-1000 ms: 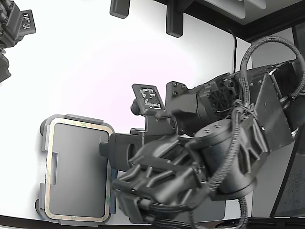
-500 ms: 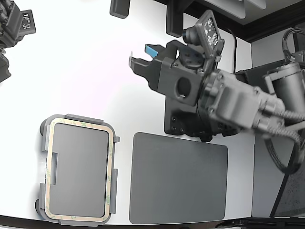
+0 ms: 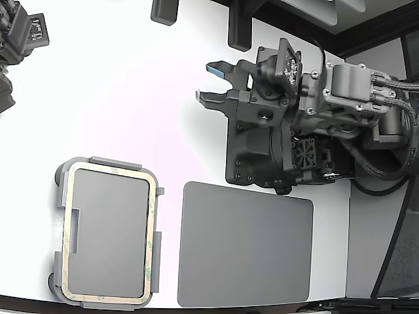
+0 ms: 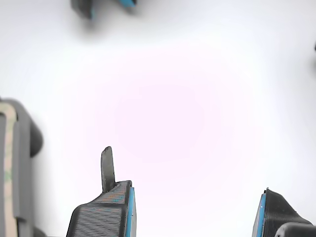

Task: Move top rectangular frame to the holder.

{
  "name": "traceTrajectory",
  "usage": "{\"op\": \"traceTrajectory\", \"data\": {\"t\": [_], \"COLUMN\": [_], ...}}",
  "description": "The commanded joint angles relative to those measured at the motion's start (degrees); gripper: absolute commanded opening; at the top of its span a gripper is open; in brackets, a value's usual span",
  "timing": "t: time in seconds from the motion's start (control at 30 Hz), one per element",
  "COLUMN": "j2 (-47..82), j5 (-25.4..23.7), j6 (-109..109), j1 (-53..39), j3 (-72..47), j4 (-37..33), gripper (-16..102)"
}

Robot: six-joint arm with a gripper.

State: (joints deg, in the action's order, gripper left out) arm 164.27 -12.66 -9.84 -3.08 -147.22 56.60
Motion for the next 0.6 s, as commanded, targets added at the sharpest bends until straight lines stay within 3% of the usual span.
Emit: {"op": "traceTrajectory", "data": {"t": [0.0, 0.57], "j2": [5.01, 5.01], "j5": [0.62, 0.88], "j6": [0.00, 0.53], "j1": [1.76, 1.67], "j3": [-3.60, -3.78], "j4": [0.18, -0.44], "gripper": [100, 100]}}
